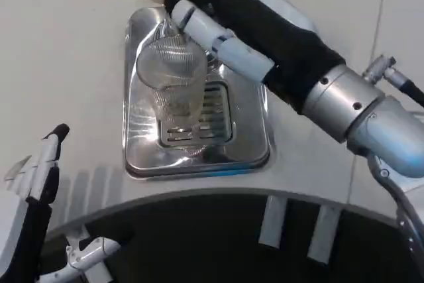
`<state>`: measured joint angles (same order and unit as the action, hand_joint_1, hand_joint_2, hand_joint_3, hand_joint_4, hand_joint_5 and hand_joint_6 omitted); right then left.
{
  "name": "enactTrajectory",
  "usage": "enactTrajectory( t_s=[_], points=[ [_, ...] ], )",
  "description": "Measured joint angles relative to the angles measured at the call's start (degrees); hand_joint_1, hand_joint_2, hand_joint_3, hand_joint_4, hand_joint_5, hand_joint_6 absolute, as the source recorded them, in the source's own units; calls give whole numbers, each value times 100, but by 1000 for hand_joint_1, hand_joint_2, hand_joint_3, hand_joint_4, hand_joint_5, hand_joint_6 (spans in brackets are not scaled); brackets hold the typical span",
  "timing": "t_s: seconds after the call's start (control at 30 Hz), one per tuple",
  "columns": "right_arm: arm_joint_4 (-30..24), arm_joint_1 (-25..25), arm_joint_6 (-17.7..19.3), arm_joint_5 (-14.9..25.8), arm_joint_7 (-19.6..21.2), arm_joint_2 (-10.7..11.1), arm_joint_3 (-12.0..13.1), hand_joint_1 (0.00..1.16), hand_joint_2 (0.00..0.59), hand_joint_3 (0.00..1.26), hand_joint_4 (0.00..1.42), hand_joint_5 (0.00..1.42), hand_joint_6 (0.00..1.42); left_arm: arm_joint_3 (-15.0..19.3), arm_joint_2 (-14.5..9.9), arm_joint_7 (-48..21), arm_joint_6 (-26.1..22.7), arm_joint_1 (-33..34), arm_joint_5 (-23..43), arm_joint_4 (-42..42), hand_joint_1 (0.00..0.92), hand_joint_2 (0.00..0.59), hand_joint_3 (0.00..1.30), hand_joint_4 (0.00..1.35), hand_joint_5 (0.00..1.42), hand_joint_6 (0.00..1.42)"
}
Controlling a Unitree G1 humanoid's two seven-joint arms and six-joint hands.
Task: Grasp the cup under the faucet to collect the drink, then remove the cup.
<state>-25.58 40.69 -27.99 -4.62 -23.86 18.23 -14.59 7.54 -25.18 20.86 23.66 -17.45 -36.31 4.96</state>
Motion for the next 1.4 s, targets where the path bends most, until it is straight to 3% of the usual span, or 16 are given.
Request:
enactTrajectory(
  t_s=[0.17, 0.3, 0.5, 0.8, 0.93, 1.1, 1.4],
  points=[
    [-164, 281, -110, -577, -245, 441, -402, 0, 560, 0, 0, 0, 0, -15, 39, 0, 0, 33, -3, -23, 57, 67, 0, 0, 107, 105],
    [-295, 583, -170, -1403, -534, 817, -867, 0, 561, 0, 0, 0, 0, -65, 58, 0, -42, 105, -12, -62, 17, 54, 0, 0, 107, 105],
    [-438, 753, -102, -2361, -840, 1088, -1281, 0, 570, 0, 0, 0, 0, -122, 70, 0, -199, 250, -26, -138, 0, 47, 0, 0, 107, 107],
    [-628, 744, -81, -3233, -1229, 1090, -1424, 0, 584, 0, 0, 0, 0, -179, 112, 0, -290, 668, 0, -296, 0, 24, 0, 0, 118, 146],
    [-633, 781, -81, -3578, -1494, 936, -1470, 0, 586, 0, 0, 0, 0, -244, 113, -24, -289, 1029, 73, -431, 0, 8, 0, 0, 93, 137],
    [-570, 821, -75, -3696, -1641, 816, -1435, 0, 586, 0, 0, 0, 0, -442, 113, -241, -288, 1317, 201, -600, 0, 0, 0, 0, 2, 42],
    [-344, 845, 94, -3773, -1735, 583, -1274, 0, 586, 0, 0, 0, 0, -643, 16, -756, -180, 1661, 410, -842, 23, 0, 0, 0, 0, 1]
  ],
)
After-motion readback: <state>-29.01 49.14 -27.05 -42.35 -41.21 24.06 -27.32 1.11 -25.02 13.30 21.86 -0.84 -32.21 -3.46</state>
